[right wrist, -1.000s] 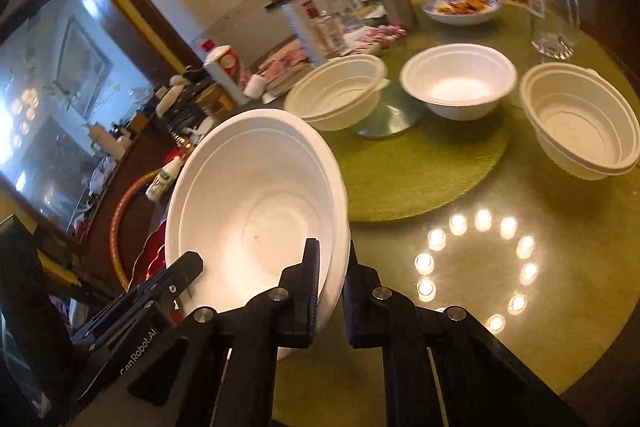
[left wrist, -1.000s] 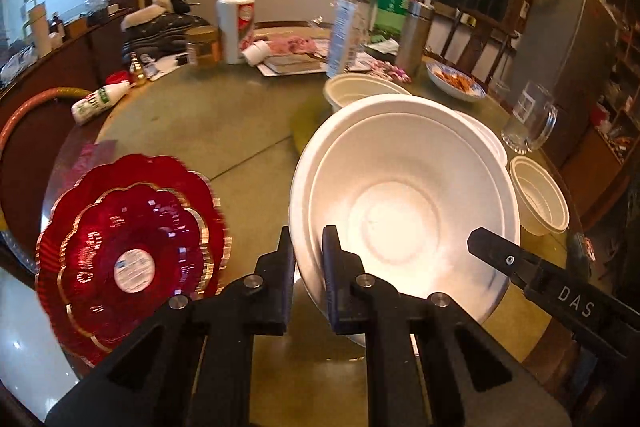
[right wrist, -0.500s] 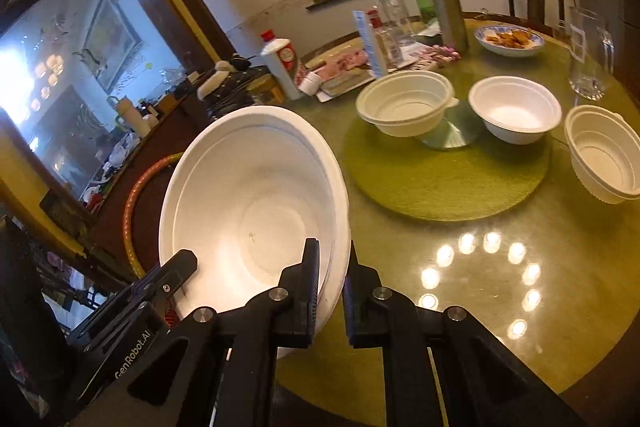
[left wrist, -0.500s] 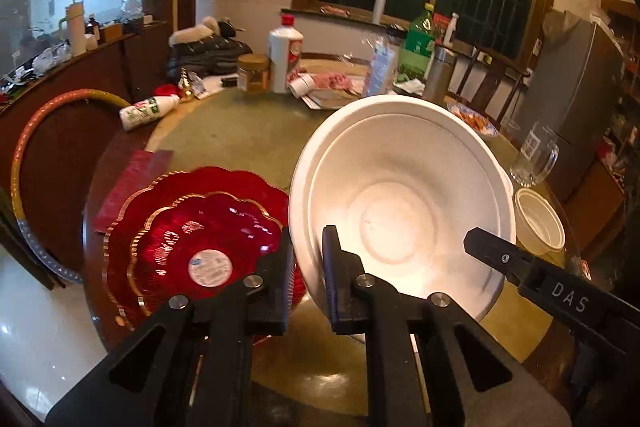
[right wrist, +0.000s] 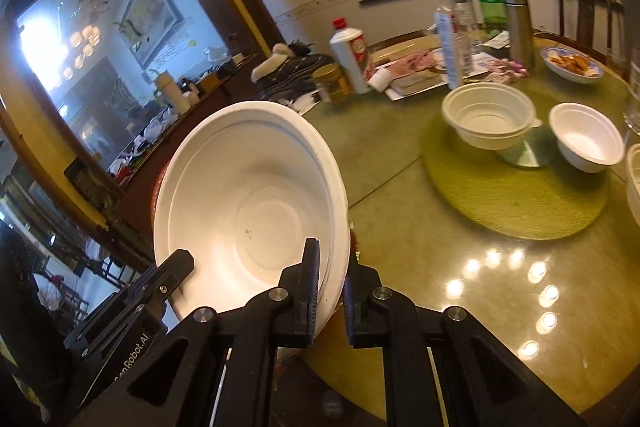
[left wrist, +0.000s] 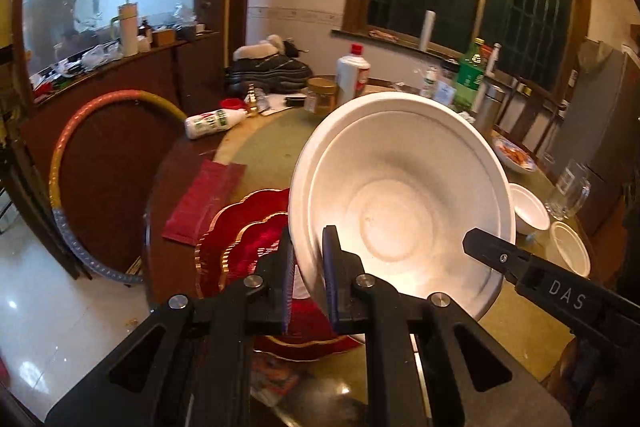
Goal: Organize plates and bowls
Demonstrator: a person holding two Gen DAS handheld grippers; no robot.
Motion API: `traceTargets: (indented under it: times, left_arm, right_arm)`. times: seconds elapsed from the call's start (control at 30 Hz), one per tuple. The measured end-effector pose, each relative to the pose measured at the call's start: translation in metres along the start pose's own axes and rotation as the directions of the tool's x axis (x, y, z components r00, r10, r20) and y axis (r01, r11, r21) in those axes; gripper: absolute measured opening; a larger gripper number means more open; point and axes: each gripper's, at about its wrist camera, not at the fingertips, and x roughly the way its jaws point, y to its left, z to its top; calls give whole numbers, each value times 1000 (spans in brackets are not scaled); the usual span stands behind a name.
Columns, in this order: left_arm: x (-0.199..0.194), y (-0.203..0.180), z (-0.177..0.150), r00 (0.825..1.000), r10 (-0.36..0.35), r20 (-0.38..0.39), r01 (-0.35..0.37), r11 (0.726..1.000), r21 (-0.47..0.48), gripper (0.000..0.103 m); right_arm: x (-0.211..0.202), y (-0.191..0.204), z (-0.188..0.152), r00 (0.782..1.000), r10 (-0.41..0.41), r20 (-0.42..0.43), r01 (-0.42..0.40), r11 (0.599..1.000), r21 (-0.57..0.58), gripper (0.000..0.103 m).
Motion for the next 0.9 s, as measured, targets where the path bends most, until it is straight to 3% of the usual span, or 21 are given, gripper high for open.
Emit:
traceTargets:
  times: [0.33, 0.9]
  left_arm:
    - [24, 26, -20, 995, 70, -72, -72, 997, -28, 11]
    - [33, 31, -24, 990, 95, -99, -98, 995, -27, 12]
  right_arm:
    - [50, 15, -17, 995, 6, -103, -7, 1000, -16, 10]
    - [69, 18, -19, 991, -4, -137, 1, 1000, -25, 10]
